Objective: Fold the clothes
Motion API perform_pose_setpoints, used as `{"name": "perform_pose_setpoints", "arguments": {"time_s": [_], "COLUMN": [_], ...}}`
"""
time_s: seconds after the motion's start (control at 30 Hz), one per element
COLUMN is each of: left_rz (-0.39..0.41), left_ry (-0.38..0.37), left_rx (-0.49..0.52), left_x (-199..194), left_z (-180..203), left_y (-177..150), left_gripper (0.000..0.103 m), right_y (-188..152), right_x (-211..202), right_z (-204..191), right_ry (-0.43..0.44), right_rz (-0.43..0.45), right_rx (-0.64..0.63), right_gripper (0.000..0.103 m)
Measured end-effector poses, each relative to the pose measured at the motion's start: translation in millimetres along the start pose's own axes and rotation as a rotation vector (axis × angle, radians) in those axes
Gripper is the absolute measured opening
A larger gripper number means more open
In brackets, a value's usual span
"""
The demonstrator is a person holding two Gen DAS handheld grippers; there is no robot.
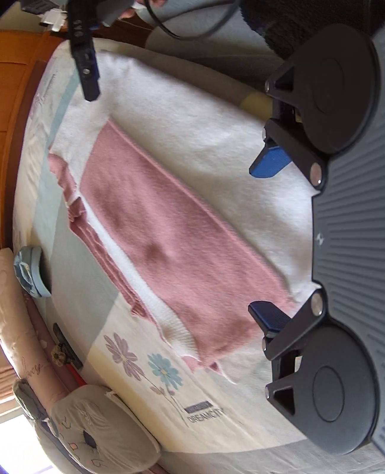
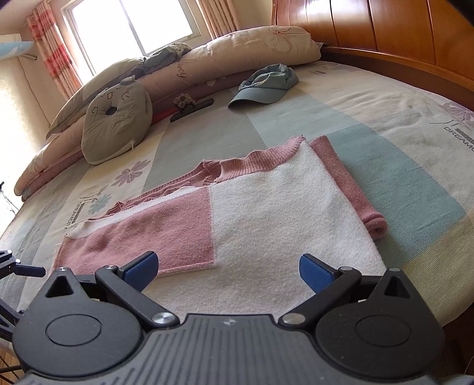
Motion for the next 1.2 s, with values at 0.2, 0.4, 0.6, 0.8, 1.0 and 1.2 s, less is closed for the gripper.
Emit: {"name": "perform_pose_setpoints", "arguments": {"time_s": [0.2,0.4,0.6,0.8,1.0,1.2], "left_rz": [-0.011,0.060,0.084,0.180,0.206,0.212], "left_ry": [0.032,0.093,0.053,-0.047,-0.198,-0.216], "left_rx": [-0.072,-0.045,-0.138,-0.210,-0.218,-0.225], "left_x": [-16.3,-22.9,-27.2,-34.8,-1.4,3.6], "left_z": [-3.7,-9.3,-23.5,-34.7,-28.2,-31.4], "left_y": [-32.9,-9.6,-22.9,-12.5,14.8,16.5], "left_gripper": [0.091,0.091,0.091,0.091,0.091,0.092], "right_y": [-3.6,-7.6,-14.4,-21.5,-25.9,-20.7], "right_x": [-22.0,-35.9,-44.4,-29.7,-16.6,-5.8], "right_z": [-14.2,-30.9,-46.1,-54.3,-58.9,-57.7], "right_ry": [0.031,0.045,0.032,0.034,-0.009,-0.043], "right_rz": [0.032,0.051,0.065,0.013,-0.025,-0.041], "right_rx": [-0.016,-0.045,-0.122,-0.137,-0.180,-0.197], "right_gripper": [0.103,0.103,0.103,0.103,0.103,0.103]}}
Point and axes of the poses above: each gripper's, at about its wrist camera, not at the fingertips, and x roughly the way its jaws point, z to its right, y to its top, the point moved 10 cm from there along x, roughly the way its jaws point, and after that the axes turned 12 degrees about -y, right-handed, at the moved point
